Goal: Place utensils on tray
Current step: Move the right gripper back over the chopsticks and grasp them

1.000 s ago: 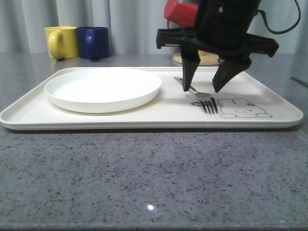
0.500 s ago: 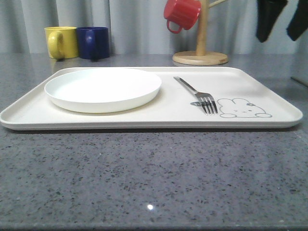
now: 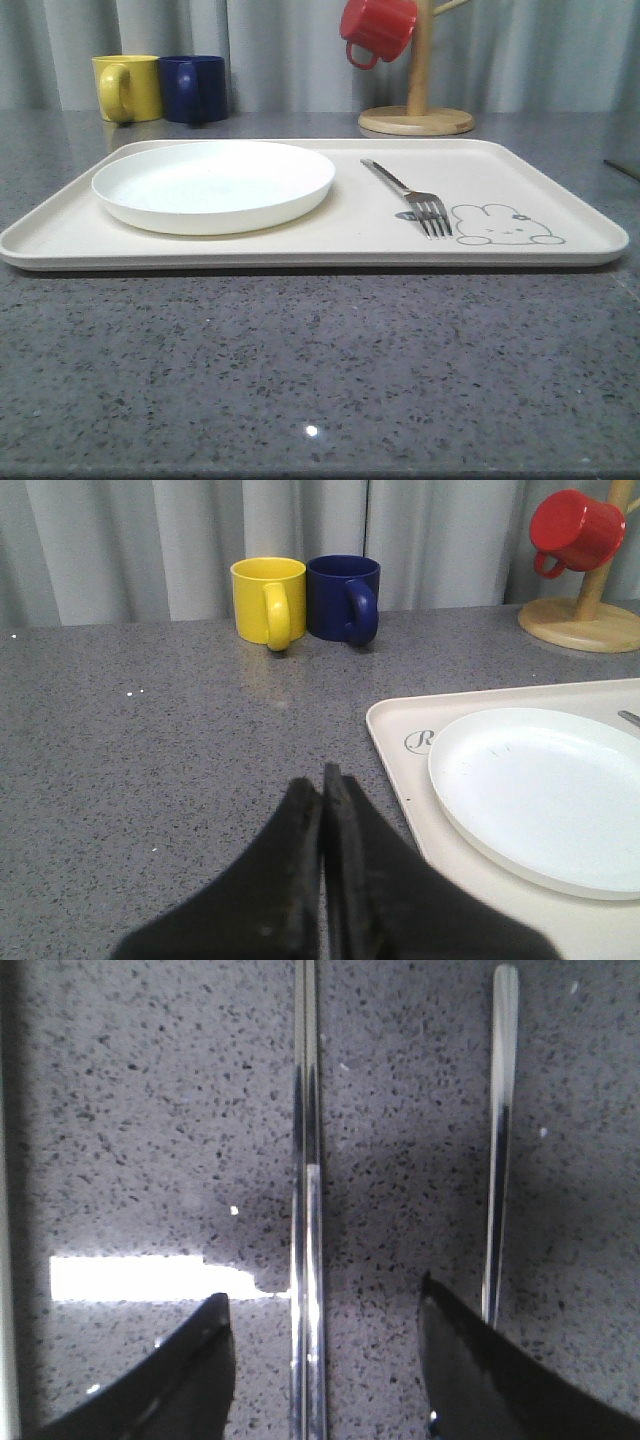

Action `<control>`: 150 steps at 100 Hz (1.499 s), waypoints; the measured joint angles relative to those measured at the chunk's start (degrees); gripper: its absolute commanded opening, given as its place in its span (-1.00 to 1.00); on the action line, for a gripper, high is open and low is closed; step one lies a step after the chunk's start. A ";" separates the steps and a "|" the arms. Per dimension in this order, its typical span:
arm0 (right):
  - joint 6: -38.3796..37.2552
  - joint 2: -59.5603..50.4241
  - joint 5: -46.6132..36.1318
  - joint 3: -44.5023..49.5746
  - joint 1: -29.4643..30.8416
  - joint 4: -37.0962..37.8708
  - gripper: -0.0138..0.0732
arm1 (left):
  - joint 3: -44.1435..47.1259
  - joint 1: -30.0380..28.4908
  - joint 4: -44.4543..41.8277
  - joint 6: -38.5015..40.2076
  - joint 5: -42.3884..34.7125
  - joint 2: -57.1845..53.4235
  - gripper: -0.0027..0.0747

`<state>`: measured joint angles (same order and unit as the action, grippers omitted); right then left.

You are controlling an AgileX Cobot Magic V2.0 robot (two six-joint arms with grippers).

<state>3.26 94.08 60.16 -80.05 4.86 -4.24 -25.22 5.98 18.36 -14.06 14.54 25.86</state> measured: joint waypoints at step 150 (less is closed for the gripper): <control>-3.86 1.83 -1.06 -0.07 -2.12 -0.76 -0.72 | 0.00 0.00 0.00 0.00 0.00 0.00 -0.98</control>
<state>-0.61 95.91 59.10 -80.12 2.74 -5.00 -25.22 5.98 18.36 -14.06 14.54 25.86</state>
